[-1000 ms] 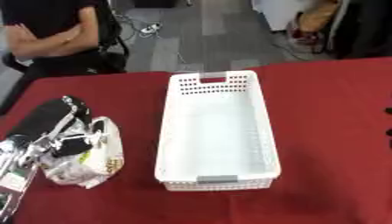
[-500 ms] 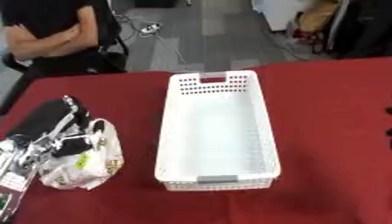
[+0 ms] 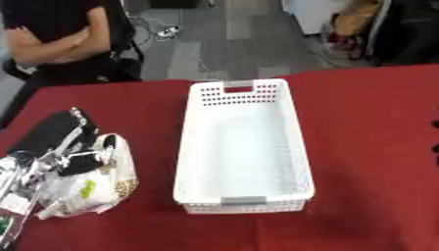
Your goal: Pick up objects on the table and place them in the box.
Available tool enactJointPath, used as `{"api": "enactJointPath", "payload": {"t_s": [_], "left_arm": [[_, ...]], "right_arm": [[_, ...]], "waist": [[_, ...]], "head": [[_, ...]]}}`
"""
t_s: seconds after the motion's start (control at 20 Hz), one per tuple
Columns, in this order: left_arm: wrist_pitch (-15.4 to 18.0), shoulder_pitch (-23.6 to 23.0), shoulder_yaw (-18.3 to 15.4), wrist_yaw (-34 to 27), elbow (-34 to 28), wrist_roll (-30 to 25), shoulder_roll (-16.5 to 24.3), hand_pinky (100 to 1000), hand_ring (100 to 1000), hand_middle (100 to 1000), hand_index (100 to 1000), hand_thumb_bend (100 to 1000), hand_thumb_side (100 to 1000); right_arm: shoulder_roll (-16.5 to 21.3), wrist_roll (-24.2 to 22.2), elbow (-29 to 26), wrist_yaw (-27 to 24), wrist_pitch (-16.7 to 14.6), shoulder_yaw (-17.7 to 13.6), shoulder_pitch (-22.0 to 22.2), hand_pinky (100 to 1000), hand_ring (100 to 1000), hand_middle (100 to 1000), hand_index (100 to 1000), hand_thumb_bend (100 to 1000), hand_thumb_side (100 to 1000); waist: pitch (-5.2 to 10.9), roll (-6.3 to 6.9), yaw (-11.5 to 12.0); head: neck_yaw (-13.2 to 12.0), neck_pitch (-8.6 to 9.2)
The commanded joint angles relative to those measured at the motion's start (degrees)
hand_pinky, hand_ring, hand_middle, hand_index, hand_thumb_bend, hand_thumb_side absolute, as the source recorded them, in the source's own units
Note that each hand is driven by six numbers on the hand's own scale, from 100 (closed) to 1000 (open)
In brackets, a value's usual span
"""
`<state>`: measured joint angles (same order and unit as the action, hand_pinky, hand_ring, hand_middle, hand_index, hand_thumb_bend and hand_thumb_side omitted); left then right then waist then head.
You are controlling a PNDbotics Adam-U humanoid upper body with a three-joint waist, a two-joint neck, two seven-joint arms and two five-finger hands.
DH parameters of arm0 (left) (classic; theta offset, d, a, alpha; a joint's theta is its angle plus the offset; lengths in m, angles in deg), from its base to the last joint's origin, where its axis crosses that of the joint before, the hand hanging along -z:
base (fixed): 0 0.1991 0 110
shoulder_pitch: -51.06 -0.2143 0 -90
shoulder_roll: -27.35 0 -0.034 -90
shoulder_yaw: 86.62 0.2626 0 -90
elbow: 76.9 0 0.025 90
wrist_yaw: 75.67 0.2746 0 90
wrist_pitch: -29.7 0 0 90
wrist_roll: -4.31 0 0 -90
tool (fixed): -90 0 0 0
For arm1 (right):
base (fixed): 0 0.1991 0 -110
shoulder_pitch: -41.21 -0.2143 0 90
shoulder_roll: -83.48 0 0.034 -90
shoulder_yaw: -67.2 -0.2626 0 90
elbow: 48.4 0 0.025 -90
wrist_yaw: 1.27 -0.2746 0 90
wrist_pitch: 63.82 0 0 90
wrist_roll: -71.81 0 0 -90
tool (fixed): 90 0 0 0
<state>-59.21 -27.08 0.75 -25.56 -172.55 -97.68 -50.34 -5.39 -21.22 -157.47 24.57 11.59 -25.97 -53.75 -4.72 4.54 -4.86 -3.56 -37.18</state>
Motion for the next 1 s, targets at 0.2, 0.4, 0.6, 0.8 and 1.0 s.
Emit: {"api": "enactJointPath", "payload": {"t_s": [0.2, 0.4, 0.6, 0.8, 1.0], "left_arm": [[-0.5, 0.6, -0.2, 0.3, -0.7, 0.0, 0.8, 100, 100, 103, 130, 100, 325], [-0.6, 0.7, -0.2, 0.4, -0.7, 0.0, 0.8, 100, 100, 102, 130, 100, 324], [-0.7, 0.8, -0.2, 0.4, -0.8, 0.0, 0.8, 100, 100, 103, 131, 100, 324], [-0.9, 0.8, -0.3, 0.4, -0.9, 0.2, 0.8, 100, 100, 102, 131, 100, 325], [-1.1, 0.9, -0.4, 0.5, -1.1, 0.5, 0.8, 100, 100, 102, 131, 100, 326]], "right_arm": [[1.2, -0.1, -0.7, -0.2, 0.0, -0.3, -0.7, 551, 797, 885, 1000, 515, 929], [1.2, -0.1, -0.6, -0.2, 0.0, -0.3, -0.7, 551, 797, 885, 1000, 512, 928], [1.2, -0.1, -0.6, -0.2, 0.0, -0.3, -0.7, 551, 797, 885, 1000, 515, 929], [1.1, -0.1, -0.6, -0.2, 0.0, -0.3, -0.7, 551, 797, 885, 1000, 514, 929], [1.2, -0.1, -0.6, -0.1, 0.0, -0.3, -0.7, 551, 798, 885, 1000, 514, 929]], "waist": [[0.46, -0.17, -0.1], [0.45, -0.17, -0.1], [0.47, -0.17, -0.1], [0.47, -0.17, -0.1], [0.45, -0.18, 0.0]], "head": [[-0.4, 0.99], [-0.3, 0.99], [-0.3, 1.02], [-0.2, 1.09], [-0.2, 1.09]]}}
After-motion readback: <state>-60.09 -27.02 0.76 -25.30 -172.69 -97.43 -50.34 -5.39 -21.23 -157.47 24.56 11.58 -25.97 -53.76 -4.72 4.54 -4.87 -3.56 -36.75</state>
